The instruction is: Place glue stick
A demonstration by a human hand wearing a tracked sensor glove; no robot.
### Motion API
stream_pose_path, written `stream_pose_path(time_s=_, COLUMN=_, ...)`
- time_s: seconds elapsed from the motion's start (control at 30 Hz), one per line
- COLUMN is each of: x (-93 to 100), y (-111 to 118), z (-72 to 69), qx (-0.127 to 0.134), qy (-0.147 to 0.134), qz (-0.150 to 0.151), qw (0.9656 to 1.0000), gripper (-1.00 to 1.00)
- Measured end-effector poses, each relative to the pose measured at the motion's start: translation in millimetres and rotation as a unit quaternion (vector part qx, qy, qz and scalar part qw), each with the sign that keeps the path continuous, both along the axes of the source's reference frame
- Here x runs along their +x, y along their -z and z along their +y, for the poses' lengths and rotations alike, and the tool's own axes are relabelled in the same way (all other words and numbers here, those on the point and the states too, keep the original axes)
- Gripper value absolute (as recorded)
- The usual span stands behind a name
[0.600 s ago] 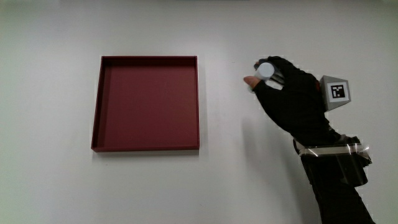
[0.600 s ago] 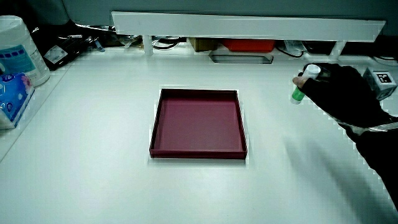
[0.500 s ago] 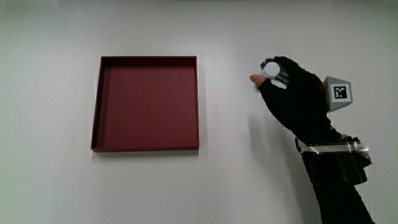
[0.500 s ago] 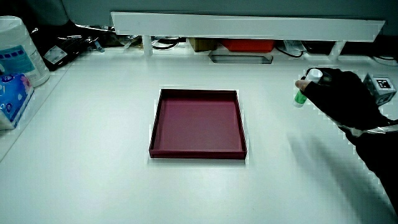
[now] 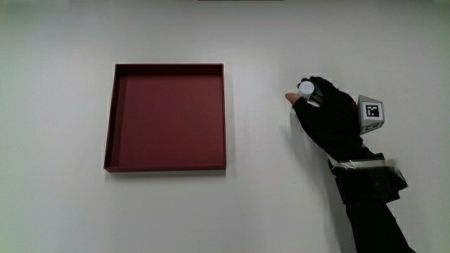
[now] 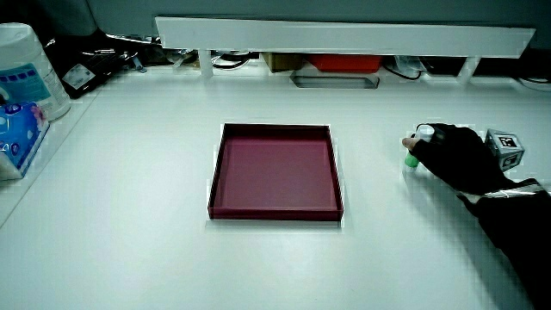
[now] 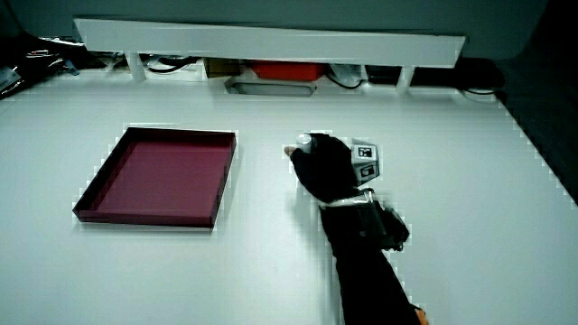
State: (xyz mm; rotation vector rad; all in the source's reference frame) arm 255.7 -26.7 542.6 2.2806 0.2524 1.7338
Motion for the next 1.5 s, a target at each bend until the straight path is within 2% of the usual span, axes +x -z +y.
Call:
stream_pose_path(time_s=0.1, x=0.0, y=-8, z=3.1, qx=-0.016, qy=-0.004, qz=0.001, qw=0.9999, gripper=0.0)
stream_pose_path(time_s=0.17, x=0.2, y=-12, z=5.2, qx=-0.021, qy=-0.012, qz=-0.018, qw=0.9996, gripper=0.0)
stream_pose_path(time_s=0.27, x=1.0, y=-14, z=4.8, qx=-0.019, qy=-0.011, qz=-0.015, qw=0.9996, gripper=0.0)
stream_pose_path(time_s=0.4, x=1.3, y=-16, z=6.0, qx=-0.026, qy=-0.017, qz=-0.024, qw=0.9992, gripper=0.0)
stream_pose_path(time_s=0.53, x=1.3, y=-18, z=6.1, qx=-0.022, qy=-0.015, qz=-0.031, qw=0.9992, gripper=0.0)
stream_pose_path(time_s=0.6, x=0.1, y=-15, z=6.7, qx=-0.031, qy=-0.015, qz=-0.027, qw=0.999, gripper=-0.06)
stream_pose_path(time_s=0.67, x=0.7, y=-17, z=6.6, qx=-0.021, qy=-0.015, qz=-0.037, qw=0.999, gripper=-0.11)
stream_pose_path(time_s=0.7, x=1.0, y=-17, z=7.0, qx=-0.027, qy=-0.017, qz=-0.034, qw=0.9989, gripper=-0.14)
stream_pose_path(time_s=0.77, x=1.8, y=-18, z=6.9, qx=-0.023, qy=-0.018, qz=-0.037, qw=0.9989, gripper=-0.2)
stream_pose_path(time_s=0.83, x=0.9, y=-15, z=7.4, qx=-0.034, qy=-0.017, qz=-0.033, qw=0.9987, gripper=-0.26)
stream_pose_path(time_s=0.93, x=2.4, y=-17, z=6.8, qx=-0.023, qy=-0.015, qz=-0.045, qw=0.9986, gripper=-0.34)
stream_pose_path(time_s=0.97, x=3.5, y=-18, z=7.2, qx=-0.032, qy=-0.014, qz=-0.035, qw=0.9988, gripper=-0.37)
stream_pose_path(time_s=1.07, x=3.6, y=-18, z=7.7, qx=-0.026, qy=-0.018, qz=-0.044, qw=0.9985, gripper=-0.46)
stream_pose_path(time_s=1.2, x=4.3, y=-16, z=9.3, qx=-0.033, qy=-0.018, qz=-0.038, qw=0.9986, gripper=-0.57)
stream_pose_path(time_s=1.27, x=5.0, y=-16, z=10.4, qx=-0.026, qy=-0.018, qz=-0.042, qw=0.9986, gripper=-0.63)
stream_pose_path(time_s=1.33, x=5.9, y=-15, z=11.5, qx=-0.033, qy=-0.015, qz=-0.037, qw=0.9987, gripper=-0.69)
stream_pose_path(time_s=1.4, x=5.0, y=-5, z=13.6, qx=-0.02, qy=-0.006, qz=-0.003, qw=0.9998, gripper=-0.74)
stream_pose_path(time_s=1.43, x=5.7, y=-4, z=14.6, qx=-0.01, qy=-0.002, qz=0.003, qw=0.9999, gripper=-0.77)
stream_pose_path(time_s=1.5, x=8.3, y=2, z=17.9, qx=-0.014, qy=0.0, qz=0.014, qw=0.9998, gripper=-0.83)
